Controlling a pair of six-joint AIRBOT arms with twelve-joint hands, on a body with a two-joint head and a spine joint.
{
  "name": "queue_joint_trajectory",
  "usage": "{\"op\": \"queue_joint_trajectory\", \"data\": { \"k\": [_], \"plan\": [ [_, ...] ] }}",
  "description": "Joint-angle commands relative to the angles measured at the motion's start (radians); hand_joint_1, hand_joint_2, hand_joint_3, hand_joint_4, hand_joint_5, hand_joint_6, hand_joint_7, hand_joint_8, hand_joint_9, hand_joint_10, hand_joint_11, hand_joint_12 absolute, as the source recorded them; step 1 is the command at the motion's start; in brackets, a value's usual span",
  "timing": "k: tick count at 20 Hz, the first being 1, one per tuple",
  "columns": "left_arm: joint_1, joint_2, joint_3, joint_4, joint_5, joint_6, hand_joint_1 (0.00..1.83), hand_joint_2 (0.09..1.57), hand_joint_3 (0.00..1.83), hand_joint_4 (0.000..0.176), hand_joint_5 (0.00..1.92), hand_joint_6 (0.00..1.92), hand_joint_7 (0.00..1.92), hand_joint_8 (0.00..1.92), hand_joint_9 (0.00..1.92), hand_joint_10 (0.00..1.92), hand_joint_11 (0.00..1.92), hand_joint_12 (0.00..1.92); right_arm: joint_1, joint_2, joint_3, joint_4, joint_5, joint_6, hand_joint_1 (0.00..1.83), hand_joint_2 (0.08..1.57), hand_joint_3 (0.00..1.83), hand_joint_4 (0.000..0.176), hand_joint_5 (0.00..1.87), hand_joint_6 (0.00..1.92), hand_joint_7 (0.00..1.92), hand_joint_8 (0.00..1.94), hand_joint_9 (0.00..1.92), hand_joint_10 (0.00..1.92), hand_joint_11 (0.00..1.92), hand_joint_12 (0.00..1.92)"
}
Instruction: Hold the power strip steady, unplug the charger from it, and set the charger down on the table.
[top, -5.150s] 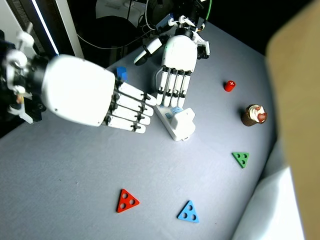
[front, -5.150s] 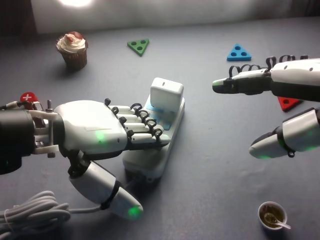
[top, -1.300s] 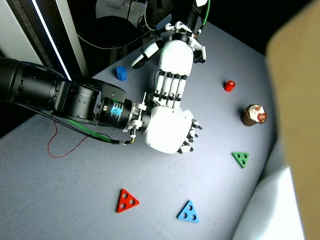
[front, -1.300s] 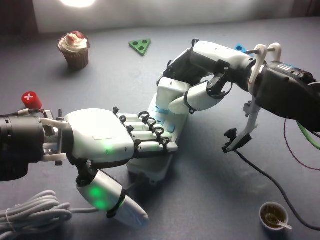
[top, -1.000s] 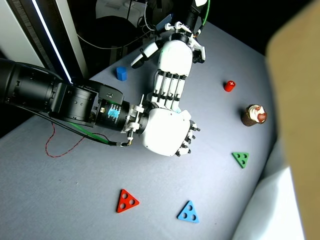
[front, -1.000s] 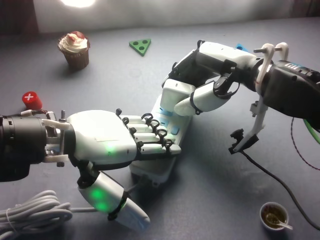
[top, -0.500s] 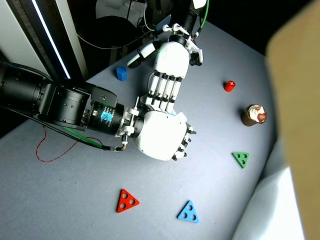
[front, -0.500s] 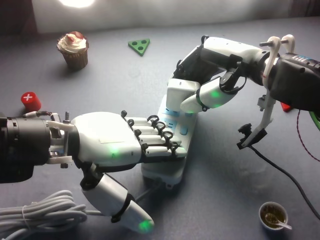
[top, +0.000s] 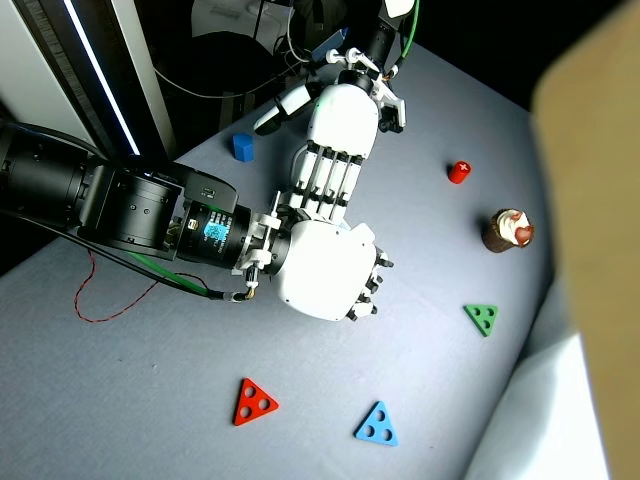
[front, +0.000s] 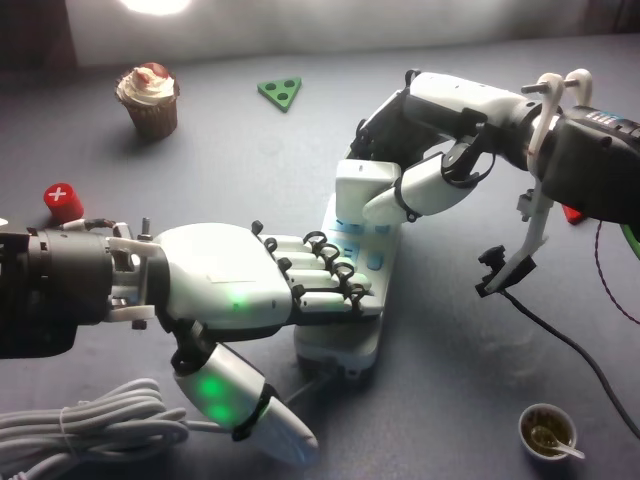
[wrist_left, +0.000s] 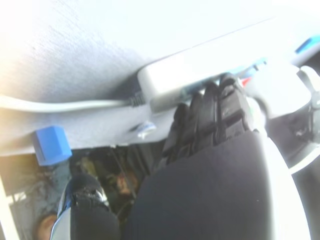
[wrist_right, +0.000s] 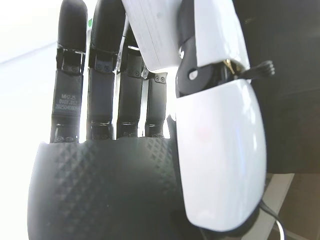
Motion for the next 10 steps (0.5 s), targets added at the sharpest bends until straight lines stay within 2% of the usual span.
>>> {"op": "queue_joint_trajectory", "data": {
  "k": [1,2,5,8,9,10],
  "plan": [
    [0.001,-0.019,-0.001,0.013,-0.023,-0.025,0.00,0.92,0.00,0.000,0.00,0.00,0.00,0.00,0.00,0.00,0.01,0.00,0.009,0.012,0.002,-0.004,0.121,0.018,1.40,1.05,0.00,0.000,1.05,0.75,1.25,0.50,1.01,1.06,0.65,1.01],
    [0.001,-0.021,0.000,0.017,-0.023,-0.026,0.00,0.92,0.00,0.000,0.00,0.00,0.00,0.00,0.00,0.00,0.02,0.01,0.007,0.012,0.000,-0.004,0.121,0.018,1.39,1.05,0.00,0.000,1.04,0.76,1.22,0.55,1.00,1.08,0.65,1.02],
    [0.000,-0.023,0.001,0.031,-0.024,-0.033,0.00,0.92,0.00,0.000,0.00,0.00,0.00,0.00,0.00,0.00,0.01,0.00,0.007,0.010,-0.003,-0.012,0.121,0.018,1.40,1.04,0.00,0.000,1.06,0.71,1.28,0.44,1.00,1.08,0.62,1.09],
    [0.001,-0.028,0.002,0.051,-0.027,-0.049,0.00,0.92,0.00,0.000,0.00,0.00,0.00,0.00,0.00,0.00,0.00,0.00,0.008,0.010,-0.008,-0.036,0.121,0.030,1.40,1.04,0.00,0.000,1.06,0.70,1.27,0.45,1.00,1.09,0.59,1.10],
    [0.001,-0.032,0.003,0.059,-0.027,-0.057,0.00,0.92,0.00,0.000,0.00,0.00,0.00,0.00,0.00,0.00,0.00,0.00,0.013,0.012,-0.010,-0.052,0.121,0.045,1.40,1.03,0.00,0.000,1.12,0.61,1.32,0.37,1.03,1.07,0.59,1.11],
    [0.001,-0.035,0.003,0.069,-0.028,-0.066,0.00,0.92,0.00,0.000,0.00,0.00,0.00,0.00,0.00,0.00,0.00,0.00,0.017,0.015,-0.014,-0.052,0.124,0.050,1.40,1.03,0.00,0.000,1.12,0.61,1.32,0.37,1.03,1.07,0.59,1.11]
  ]
}}
